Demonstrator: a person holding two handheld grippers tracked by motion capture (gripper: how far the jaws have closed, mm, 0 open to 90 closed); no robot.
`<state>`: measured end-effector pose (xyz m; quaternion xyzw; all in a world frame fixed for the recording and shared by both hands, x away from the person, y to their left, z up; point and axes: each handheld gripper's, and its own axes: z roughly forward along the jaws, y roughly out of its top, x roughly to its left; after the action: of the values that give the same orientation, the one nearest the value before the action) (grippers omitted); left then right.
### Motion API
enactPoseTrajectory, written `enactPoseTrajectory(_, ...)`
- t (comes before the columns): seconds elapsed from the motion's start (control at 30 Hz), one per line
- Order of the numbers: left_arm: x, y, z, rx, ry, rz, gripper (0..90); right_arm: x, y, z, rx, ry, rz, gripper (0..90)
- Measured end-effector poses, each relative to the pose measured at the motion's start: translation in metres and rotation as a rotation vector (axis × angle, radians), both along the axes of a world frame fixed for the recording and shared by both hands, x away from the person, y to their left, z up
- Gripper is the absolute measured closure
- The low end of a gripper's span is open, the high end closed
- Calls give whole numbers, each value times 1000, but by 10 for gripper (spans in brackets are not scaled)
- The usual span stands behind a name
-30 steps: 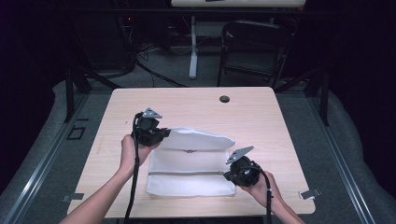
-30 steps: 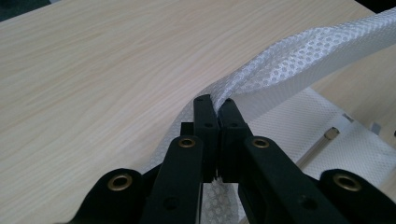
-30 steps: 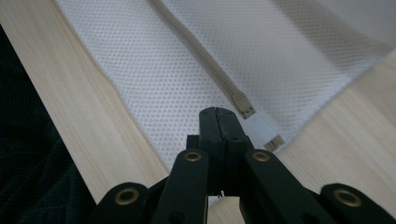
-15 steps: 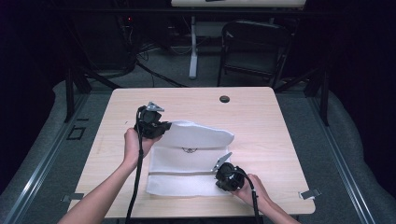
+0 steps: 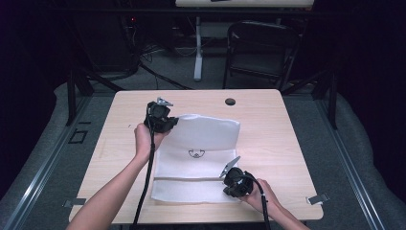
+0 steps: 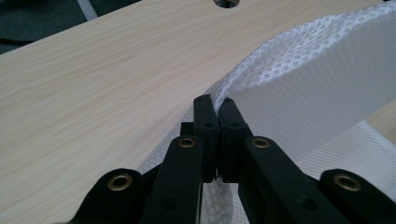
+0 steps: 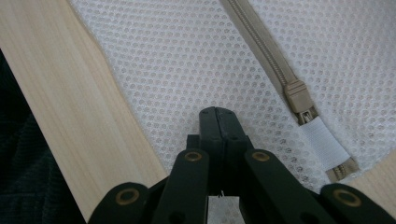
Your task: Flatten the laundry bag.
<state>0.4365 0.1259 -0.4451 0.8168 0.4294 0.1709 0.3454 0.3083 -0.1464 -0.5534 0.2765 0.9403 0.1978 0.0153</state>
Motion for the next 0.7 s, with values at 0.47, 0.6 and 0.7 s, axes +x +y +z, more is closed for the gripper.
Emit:
enactPoseTrajectory(0.47,20,-3,-14,9,-2,36,887,-2,-6,1,-6,25,8,900)
enactPoseTrajectory(0.6,27,-7,-21,29,3,48,887,-2,-7,2,-19,31,16,900)
enactPoseTrajectory(0.7,35,-9,-26,35,10,65,886,-3,-8,1,-11,36,11,900)
